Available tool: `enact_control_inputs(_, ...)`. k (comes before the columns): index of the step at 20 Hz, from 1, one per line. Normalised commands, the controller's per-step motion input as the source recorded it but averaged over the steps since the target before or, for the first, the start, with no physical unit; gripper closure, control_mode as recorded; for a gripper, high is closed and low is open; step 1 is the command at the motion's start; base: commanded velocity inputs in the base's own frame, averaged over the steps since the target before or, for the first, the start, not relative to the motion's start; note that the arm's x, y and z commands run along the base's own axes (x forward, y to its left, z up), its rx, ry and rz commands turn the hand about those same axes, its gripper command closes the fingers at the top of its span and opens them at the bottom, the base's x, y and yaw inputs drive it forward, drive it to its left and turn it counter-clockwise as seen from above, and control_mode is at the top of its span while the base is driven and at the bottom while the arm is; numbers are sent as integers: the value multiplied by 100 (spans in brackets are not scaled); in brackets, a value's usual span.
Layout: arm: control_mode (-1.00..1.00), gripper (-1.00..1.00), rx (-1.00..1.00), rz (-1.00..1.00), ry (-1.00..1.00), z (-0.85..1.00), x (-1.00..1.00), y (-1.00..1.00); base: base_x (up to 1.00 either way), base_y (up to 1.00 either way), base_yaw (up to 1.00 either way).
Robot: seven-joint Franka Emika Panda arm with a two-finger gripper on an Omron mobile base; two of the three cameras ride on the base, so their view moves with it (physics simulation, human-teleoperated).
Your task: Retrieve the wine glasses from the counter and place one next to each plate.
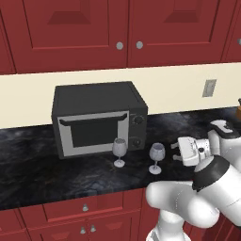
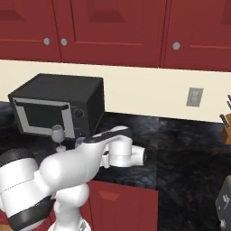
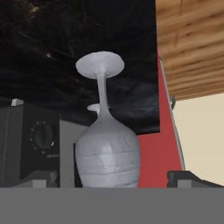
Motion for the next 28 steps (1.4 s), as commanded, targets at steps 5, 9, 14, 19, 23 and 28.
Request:
enact_control_inputs(5, -100, -100, -1, -1, 0, -13, 4, 9, 0, 0, 0)
enact_control_inputs(9, -100, -100, -2, 0, 1, -18, 0, 9, 0, 0, 0)
enact_control_inputs(14, -100, -100, 0, 0, 17, -13, 0, 7, 0, 0, 0)
enact_control_inputs(19, -100, -100, 0, 0, 18, -25, 3, 11, 0, 0, 0)
enact_control_inputs(23, -100, -100, 0, 0, 3, -23, 0, 11, 0, 0, 0)
enact_control_inputs(28, -100, -100, 0, 0, 0, -17, 2, 12, 0, 0, 0)
